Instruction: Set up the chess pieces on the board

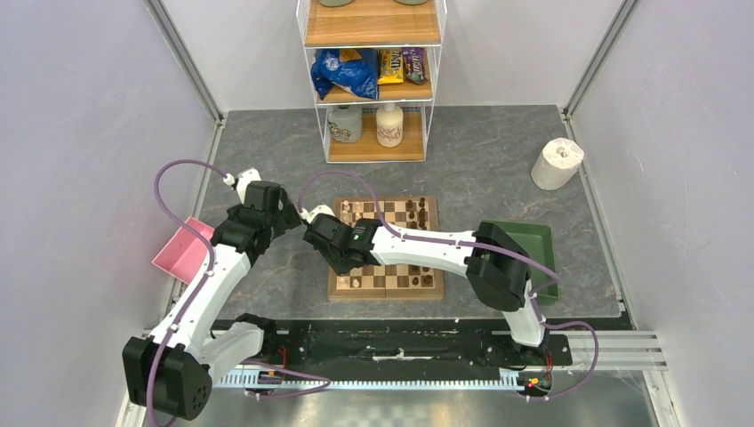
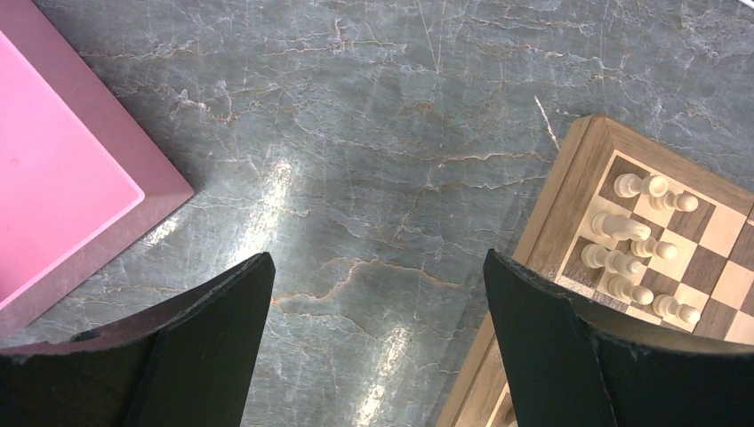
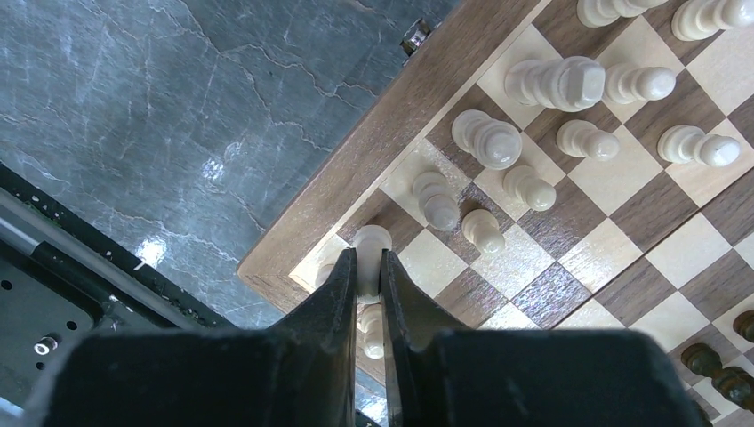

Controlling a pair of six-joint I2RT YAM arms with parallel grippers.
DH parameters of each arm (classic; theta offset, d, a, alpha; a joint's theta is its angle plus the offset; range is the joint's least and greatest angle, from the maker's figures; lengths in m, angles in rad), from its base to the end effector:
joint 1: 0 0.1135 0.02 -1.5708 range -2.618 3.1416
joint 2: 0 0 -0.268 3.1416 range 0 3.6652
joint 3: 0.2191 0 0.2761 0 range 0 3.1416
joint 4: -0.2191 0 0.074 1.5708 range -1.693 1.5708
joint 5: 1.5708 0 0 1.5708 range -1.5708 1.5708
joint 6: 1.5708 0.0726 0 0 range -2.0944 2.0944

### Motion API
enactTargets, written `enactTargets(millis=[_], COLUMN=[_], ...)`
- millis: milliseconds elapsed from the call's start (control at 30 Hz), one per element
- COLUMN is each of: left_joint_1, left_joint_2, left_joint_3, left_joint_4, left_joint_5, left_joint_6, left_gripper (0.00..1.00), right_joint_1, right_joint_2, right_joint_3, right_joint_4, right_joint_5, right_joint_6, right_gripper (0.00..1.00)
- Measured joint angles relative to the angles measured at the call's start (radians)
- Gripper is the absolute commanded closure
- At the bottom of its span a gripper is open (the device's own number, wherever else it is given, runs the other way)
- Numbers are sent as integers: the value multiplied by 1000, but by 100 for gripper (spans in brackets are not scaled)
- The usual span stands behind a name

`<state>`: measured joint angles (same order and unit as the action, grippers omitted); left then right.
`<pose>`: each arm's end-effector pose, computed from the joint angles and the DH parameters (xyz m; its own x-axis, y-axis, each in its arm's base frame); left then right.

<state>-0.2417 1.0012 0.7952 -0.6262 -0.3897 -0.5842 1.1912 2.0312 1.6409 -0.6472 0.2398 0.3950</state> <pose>0.2460 -0.0322 0.2384 -0.5840 -0.3815 -0.7165 -0.4184 0.8979 -0.1370 0.1956 0.4437 0.1821 -0.6245 -0.5566 -0.5479 -0.6687 0.7435 0.0068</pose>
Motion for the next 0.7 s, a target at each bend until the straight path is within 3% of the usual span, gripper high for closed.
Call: enactTargets(millis=[333, 700], left_joint_1=[0, 0], left_joint_2=[0, 0], left_joint_3=[0, 0], left_joint_4=[0, 0], left_joint_5=[0, 0], left_joint_6=[0, 0], left_gripper=[5, 5], right_joint_1=[0, 0], right_joint_2=[23, 16], right_joint_3=[0, 0], right_joint_4=[5, 3], right_joint_5=[-3, -6], right_joint_6=[0, -2], right_gripper=[77, 60])
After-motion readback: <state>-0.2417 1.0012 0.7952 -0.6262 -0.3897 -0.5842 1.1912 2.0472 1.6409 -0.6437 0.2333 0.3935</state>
